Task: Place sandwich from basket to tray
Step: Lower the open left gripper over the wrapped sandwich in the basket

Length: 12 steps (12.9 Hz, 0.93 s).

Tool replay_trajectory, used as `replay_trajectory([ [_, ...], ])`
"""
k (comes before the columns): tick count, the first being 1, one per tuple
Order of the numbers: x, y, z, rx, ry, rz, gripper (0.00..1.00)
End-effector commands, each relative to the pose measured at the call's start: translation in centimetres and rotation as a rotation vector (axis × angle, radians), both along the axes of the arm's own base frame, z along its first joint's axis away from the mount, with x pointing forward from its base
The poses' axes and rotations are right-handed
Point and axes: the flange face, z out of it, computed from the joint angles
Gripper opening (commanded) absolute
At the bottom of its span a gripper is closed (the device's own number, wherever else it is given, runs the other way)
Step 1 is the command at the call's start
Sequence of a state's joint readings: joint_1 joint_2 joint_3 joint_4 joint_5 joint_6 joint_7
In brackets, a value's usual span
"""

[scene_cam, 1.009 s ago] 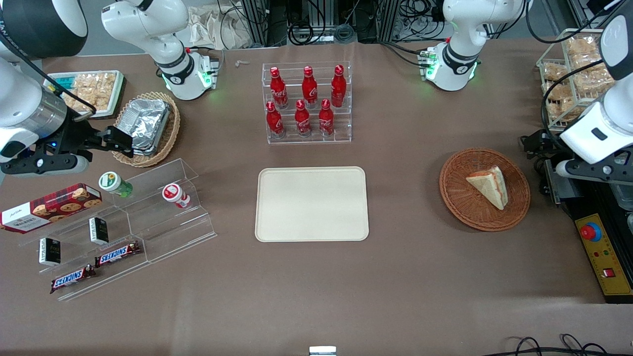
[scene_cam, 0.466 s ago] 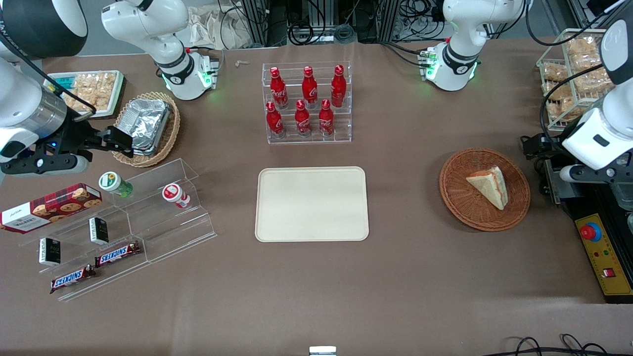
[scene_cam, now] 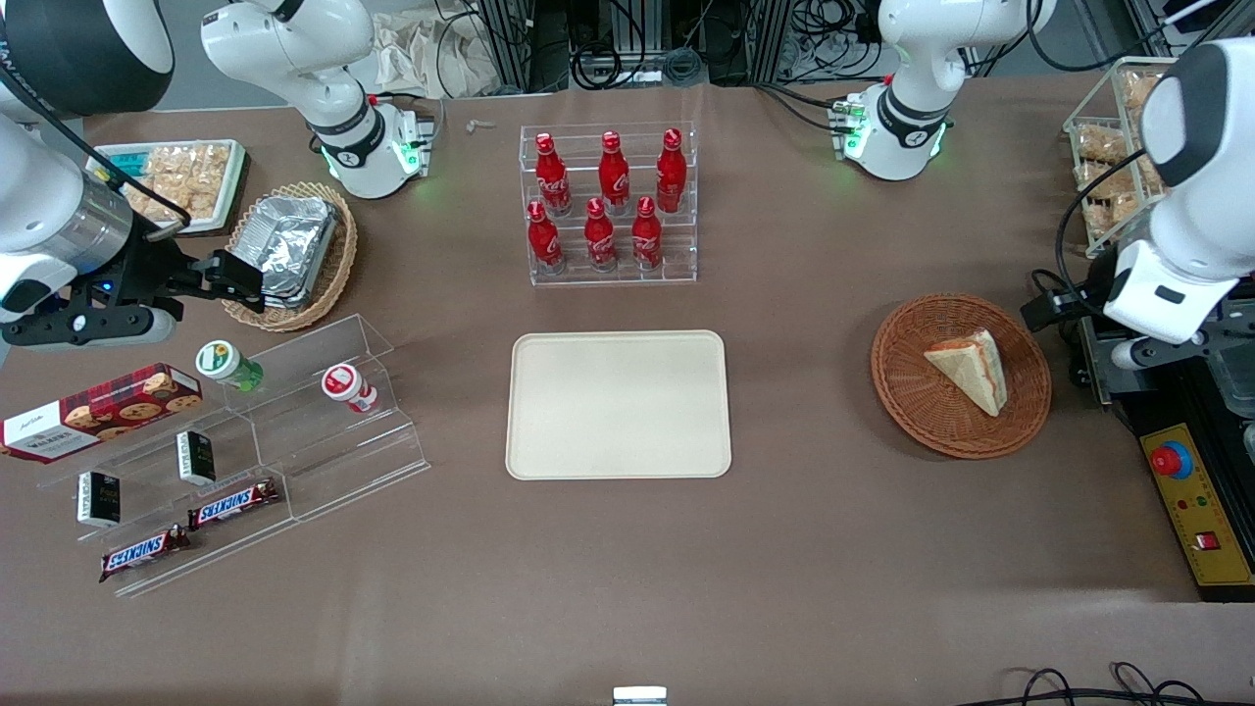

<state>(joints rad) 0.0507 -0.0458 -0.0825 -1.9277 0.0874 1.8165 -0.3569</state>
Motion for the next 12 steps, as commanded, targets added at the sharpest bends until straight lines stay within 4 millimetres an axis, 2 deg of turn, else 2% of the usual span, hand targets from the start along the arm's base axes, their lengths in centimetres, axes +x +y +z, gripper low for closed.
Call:
replay_trajectory([
  [1,-4.2,1.4,-4.7,0.019,-0.051,0.140,1.00],
  [2,-4.6,3.5,-6.0,0.013,-0.050,0.194,1.00],
  [3,-5.0,4.4,-7.2,0.009,-0.053,0.210,1.00],
  [9,-7.0,4.8,-13.6,0.003,-0.056,0.279,1.00],
  [12,-7.2,4.7,-16.3,0.004,-0.064,0.349,1.00],
])
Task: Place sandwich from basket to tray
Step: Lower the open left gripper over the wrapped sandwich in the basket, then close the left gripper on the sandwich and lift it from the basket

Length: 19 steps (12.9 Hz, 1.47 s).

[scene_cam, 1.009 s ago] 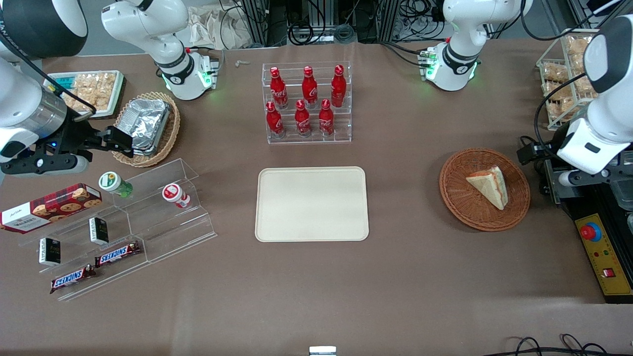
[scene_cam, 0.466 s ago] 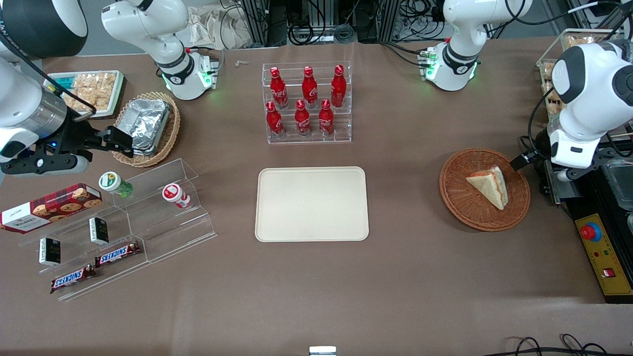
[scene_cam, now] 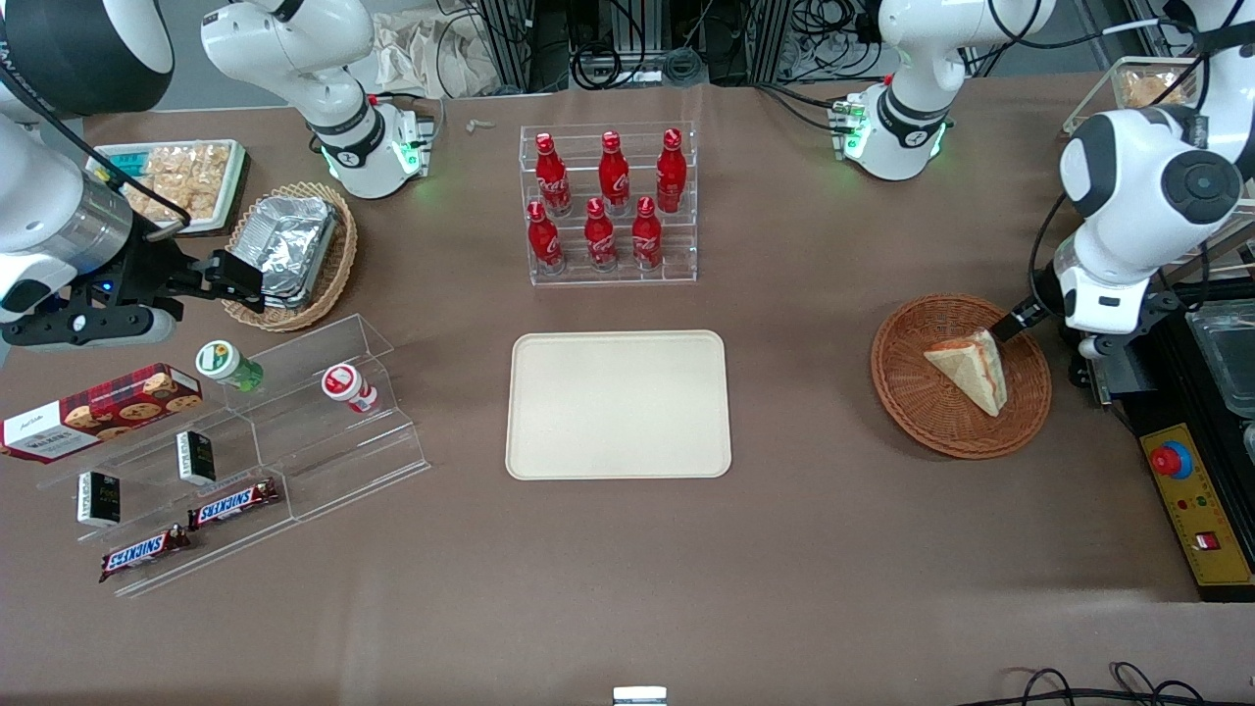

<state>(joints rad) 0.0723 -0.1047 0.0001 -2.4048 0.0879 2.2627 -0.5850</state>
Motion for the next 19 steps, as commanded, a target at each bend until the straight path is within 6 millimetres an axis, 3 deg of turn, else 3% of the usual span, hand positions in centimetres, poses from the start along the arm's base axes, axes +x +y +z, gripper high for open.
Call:
replay_trajectory([
  [1,-0.3,0.0,-2.2,0.016,-0.012,0.094,1.00],
  [4,0.2,-0.9,-4.5,0.024,-0.010,0.167,1.00],
  [19,1.0,-0.7,-10.9,0.004,-0.023,0.182,1.00],
])
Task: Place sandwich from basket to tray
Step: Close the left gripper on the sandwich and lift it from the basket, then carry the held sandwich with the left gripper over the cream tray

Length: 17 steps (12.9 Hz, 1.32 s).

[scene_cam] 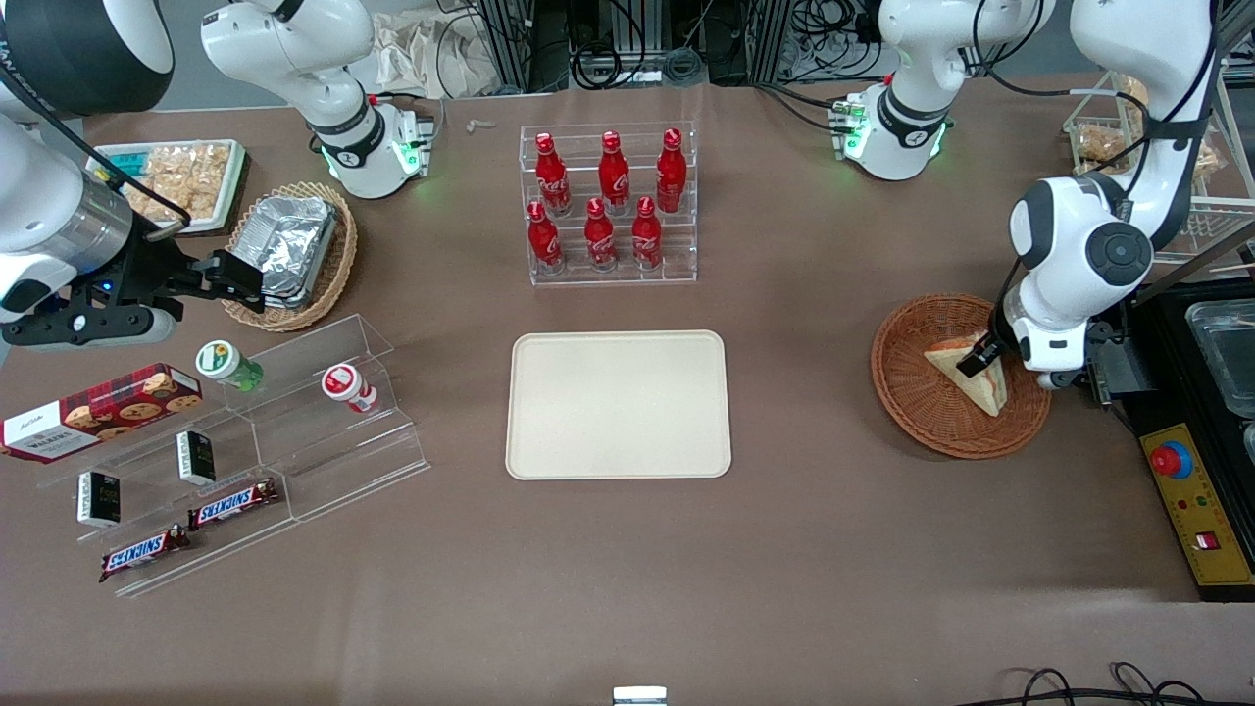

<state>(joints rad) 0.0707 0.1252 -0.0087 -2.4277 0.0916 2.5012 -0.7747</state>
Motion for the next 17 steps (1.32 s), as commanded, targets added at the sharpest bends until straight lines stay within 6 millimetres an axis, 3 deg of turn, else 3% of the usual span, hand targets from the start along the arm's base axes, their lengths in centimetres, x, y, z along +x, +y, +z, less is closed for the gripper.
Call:
replay_trajectory([
  [1,-0.1,0.0,-1.6,0.011,-0.024,0.021,0.95],
  [2,0.0,-0.2,-1.7,0.011,-0.031,0.028,0.61],
  [3,0.2,-0.2,-1.4,0.012,-0.039,0.058,0.17],
  [4,0.3,-0.2,-1.1,0.013,-0.045,0.065,0.00],
  [7,1.1,-0.3,0.5,0.017,-0.052,0.049,0.00],
  [8,1.7,-0.1,2.1,0.023,-0.033,0.034,0.00],
  [11,4.9,0.2,10.2,0.044,0.093,-0.019,0.00],
  [12,5.9,-0.5,13.2,0.048,0.119,-0.027,0.00],
  [15,7.7,-5.0,22.0,0.057,0.170,-0.100,0.00],
  [17,7.7,-9.0,27.5,0.042,0.174,-0.237,0.00],
])
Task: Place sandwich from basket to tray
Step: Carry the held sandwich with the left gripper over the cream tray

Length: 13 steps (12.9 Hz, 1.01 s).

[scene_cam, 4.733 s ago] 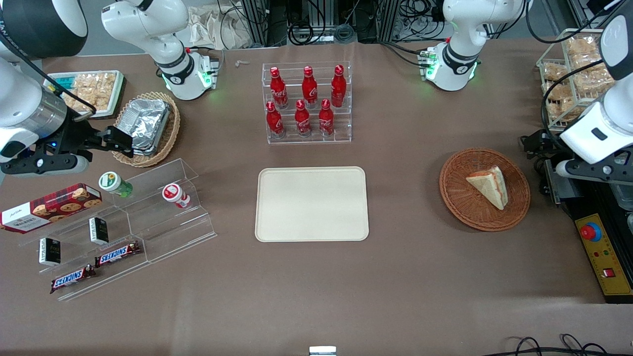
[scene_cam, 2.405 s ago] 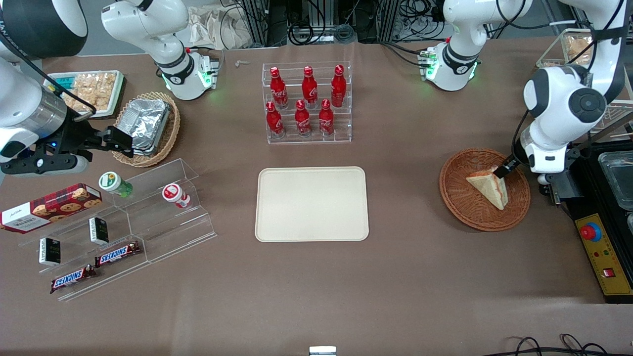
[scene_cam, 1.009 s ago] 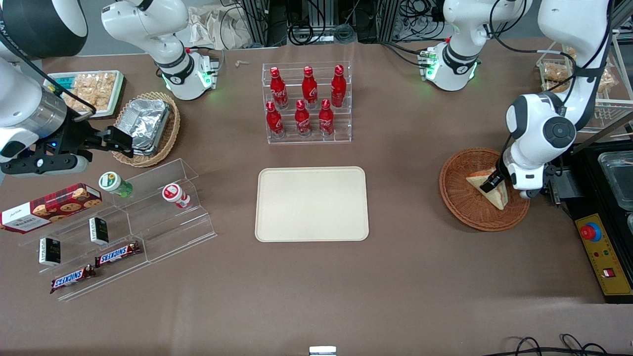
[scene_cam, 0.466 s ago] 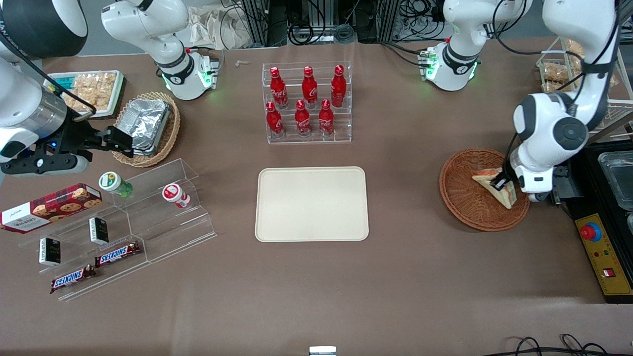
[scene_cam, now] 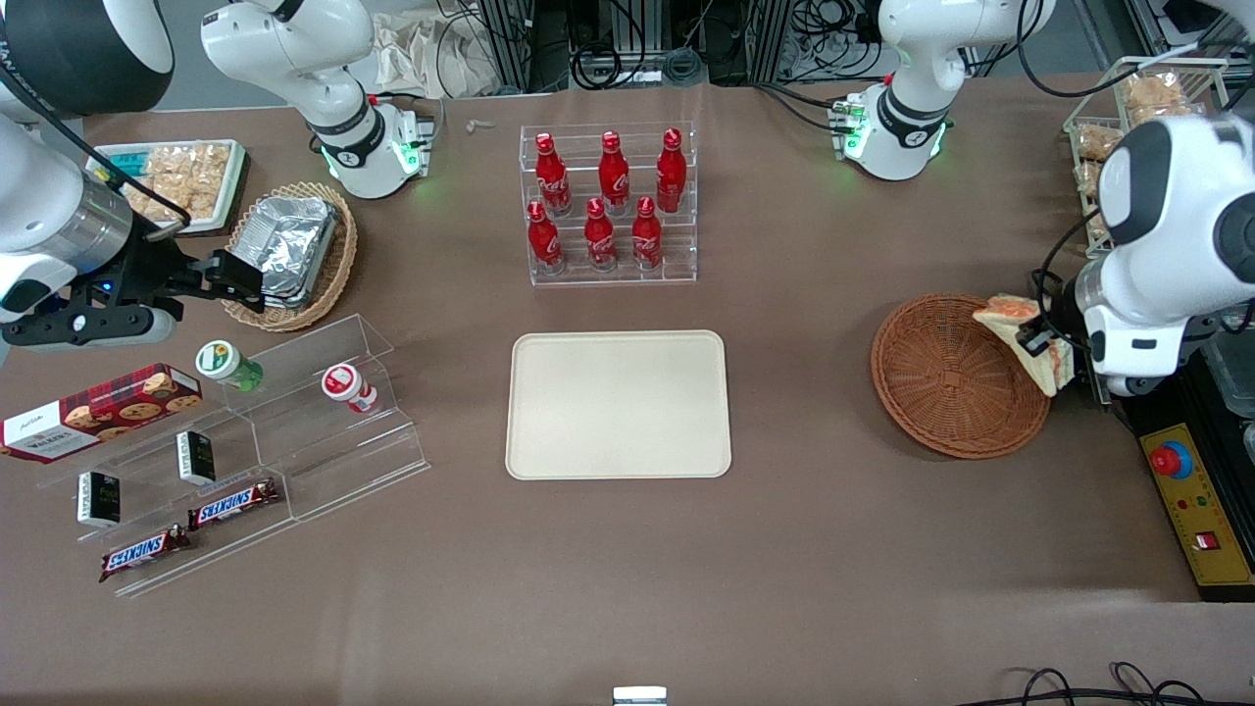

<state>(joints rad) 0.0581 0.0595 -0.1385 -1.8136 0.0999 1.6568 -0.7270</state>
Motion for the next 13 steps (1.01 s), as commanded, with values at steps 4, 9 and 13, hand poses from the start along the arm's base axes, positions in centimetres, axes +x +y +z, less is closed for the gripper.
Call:
replay_trajectory([
  [4,-0.8,-10.6,7.7,-0.111,0.018,-0.294,0.00],
  [9,-1.5,-20.4,4.6,-0.177,0.009,-0.413,0.00],
  [13,-1.6,-29.1,-2.2,-0.192,-0.022,-0.390,0.00],
])
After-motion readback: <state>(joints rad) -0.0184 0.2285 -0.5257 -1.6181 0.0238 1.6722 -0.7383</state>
